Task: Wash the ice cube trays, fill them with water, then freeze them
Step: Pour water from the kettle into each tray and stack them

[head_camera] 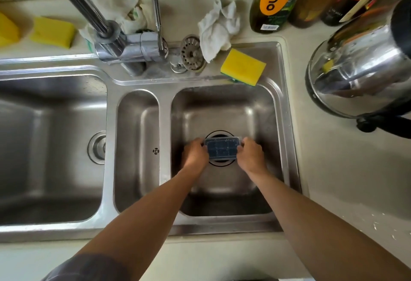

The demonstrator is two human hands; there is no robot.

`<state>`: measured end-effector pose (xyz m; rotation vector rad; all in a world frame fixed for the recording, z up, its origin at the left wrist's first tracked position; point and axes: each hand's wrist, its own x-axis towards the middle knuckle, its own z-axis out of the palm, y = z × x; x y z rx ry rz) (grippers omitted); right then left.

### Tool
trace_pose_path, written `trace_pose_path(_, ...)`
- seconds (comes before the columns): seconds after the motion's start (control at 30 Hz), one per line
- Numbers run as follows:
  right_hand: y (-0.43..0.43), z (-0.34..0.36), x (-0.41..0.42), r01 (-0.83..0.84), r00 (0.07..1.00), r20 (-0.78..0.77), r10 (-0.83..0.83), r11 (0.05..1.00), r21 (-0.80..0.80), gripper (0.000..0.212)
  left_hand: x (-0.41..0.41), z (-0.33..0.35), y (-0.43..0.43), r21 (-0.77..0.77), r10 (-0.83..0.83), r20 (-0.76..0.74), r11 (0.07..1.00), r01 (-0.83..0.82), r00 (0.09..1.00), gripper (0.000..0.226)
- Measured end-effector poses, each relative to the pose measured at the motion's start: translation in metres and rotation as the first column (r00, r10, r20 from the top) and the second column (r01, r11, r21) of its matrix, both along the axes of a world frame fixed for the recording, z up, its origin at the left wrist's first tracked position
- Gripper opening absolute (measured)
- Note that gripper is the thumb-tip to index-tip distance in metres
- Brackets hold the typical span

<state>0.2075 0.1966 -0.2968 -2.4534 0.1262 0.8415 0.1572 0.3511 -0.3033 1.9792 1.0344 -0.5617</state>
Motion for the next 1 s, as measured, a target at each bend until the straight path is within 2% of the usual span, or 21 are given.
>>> trace_pose_path(0.13, -0.001, -0.004, 0.003, 0.113, 0.984, -0.144, -0.108, 0.993, 0.031, 0.017, -0.003, -0.004, -0.002, 0.031, 0.02, -0.036, 0.999, -0.019, 0.999, 0.024)
trace_pose_path(0.37, 0.001, -0.005, 0.009, 0.237, 0.941, -0.264, -0.213, 0.969, 0.063, 0.014, 0.004, -0.007, -0.003, -0.004, 0.055, -0.069, 0.998, -0.055, 0.996, 0.025)
trace_pose_path(0.6, 0.0, 0.006, -0.001, 0.183, 0.967, -0.189, -0.169, 0.981, 0.061, 0.024, 0.013, 0.007, 0.002, -0.034, -0.021, -0.142, 0.999, 0.016, 0.99, 0.028)
trace_pose_path(0.7, -0.003, 0.022, -0.011, 0.176, 0.977, -0.136, -0.162, 0.98, 0.095, 0.022, 0.009, 0.023, 0.001, -0.004, -0.011, -0.066, 1.0, 0.011, 0.998, 0.043)
trace_pose_path(0.83, -0.009, 0.057, -0.033, 0.111, 0.994, -0.021, -0.109, 0.974, 0.197, 0.022, 0.006, 0.058, -0.003, 0.061, 0.084, 0.066, 0.994, -0.088, 0.994, 0.075)
trace_pose_path(0.9, -0.013, 0.077, -0.039, 0.081, 0.995, 0.039, -0.091, 0.974, 0.212, 0.02, 0.009, 0.079, -0.007, 0.027, 0.153, 0.089, 0.987, -0.156, 0.984, 0.088)
trace_pose_path(1.0, -0.022, 0.113, -0.04, 0.032, 0.995, 0.083, -0.051, 0.974, 0.226, 0.016, 0.01, 0.113, -0.015, 0.004, 0.139, 0.151, 0.99, -0.142, 0.979, 0.083)
